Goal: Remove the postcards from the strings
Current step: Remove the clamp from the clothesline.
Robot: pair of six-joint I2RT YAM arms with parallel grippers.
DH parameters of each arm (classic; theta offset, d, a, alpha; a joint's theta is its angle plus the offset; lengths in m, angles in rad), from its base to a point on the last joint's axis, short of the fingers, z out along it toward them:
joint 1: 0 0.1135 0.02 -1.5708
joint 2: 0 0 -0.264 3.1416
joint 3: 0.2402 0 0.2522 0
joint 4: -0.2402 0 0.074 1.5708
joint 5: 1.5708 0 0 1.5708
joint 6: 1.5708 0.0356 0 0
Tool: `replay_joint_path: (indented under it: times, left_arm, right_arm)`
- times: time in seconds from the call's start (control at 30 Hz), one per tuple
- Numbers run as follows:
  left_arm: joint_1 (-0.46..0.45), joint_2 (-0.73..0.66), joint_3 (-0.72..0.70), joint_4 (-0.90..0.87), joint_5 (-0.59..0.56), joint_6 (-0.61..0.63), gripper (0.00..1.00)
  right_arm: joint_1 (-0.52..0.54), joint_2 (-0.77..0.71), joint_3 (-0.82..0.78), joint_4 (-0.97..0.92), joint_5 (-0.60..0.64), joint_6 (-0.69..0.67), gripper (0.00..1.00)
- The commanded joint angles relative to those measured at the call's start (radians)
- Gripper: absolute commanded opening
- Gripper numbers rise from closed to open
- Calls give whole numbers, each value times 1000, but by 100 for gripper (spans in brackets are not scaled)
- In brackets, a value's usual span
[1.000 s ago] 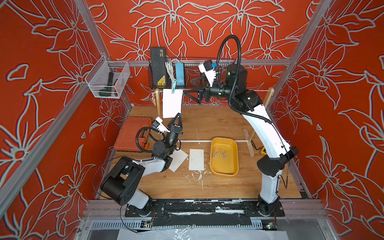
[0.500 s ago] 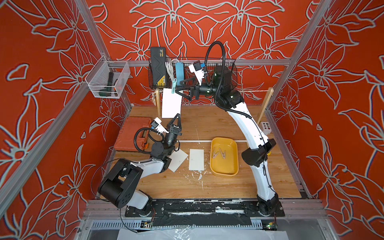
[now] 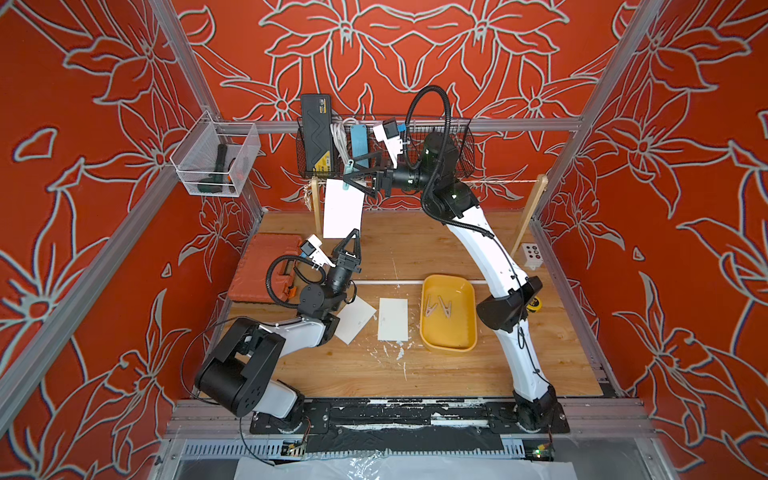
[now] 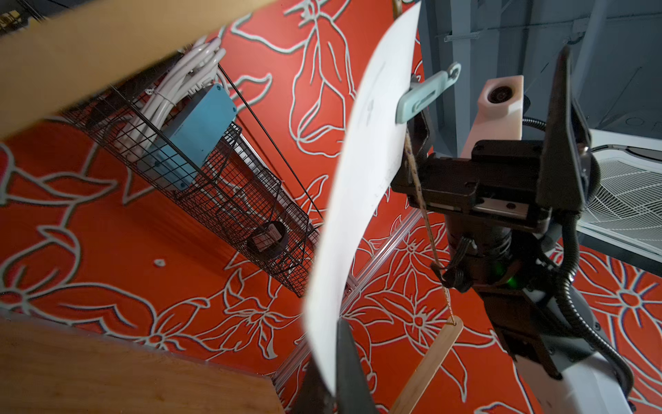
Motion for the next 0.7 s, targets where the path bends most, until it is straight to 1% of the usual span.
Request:
replay_joint_path:
  times: [0.0,0.07,0.1,0.17,0.23,0.27,0.3,0.37,0.4,0.53,0.67]
  left_arm:
    - [8,-29,-2,84,33,0,0]
    - [9,-33,-7,82,34,6,0]
    - [11,-36,-9,81,40,11,0]
    - [12,-41,-10,72,40,15,0]
    - [16,-45,-12,72,43,20,0]
    - [16,-44,-12,72,44,20,0]
    - [17,-45,-13,73,48,20,0]
    - [17,-44,-13,75,56,18,0]
    - [18,-44,-14,76,56,18,0]
    - [22,-46,-19,77,48,18,0]
    - [22,-46,-21,79,50,18,0]
  right_arm:
    - [16,28,31,40,0,30,87]
    - [16,31,31,35,8,30,89]
    - [17,33,31,37,5,33,89]
    - [20,35,30,36,0,34,85]
    - [22,38,31,41,-12,35,79]
    - [22,39,31,44,-9,38,78]
    - [22,40,30,38,-2,38,80]
    - [22,34,30,9,24,14,91]
    - [22,29,30,-7,36,2,93]
    - [22,-3,17,-41,72,-39,94]
    - [21,-57,-33,-53,98,-85,97]
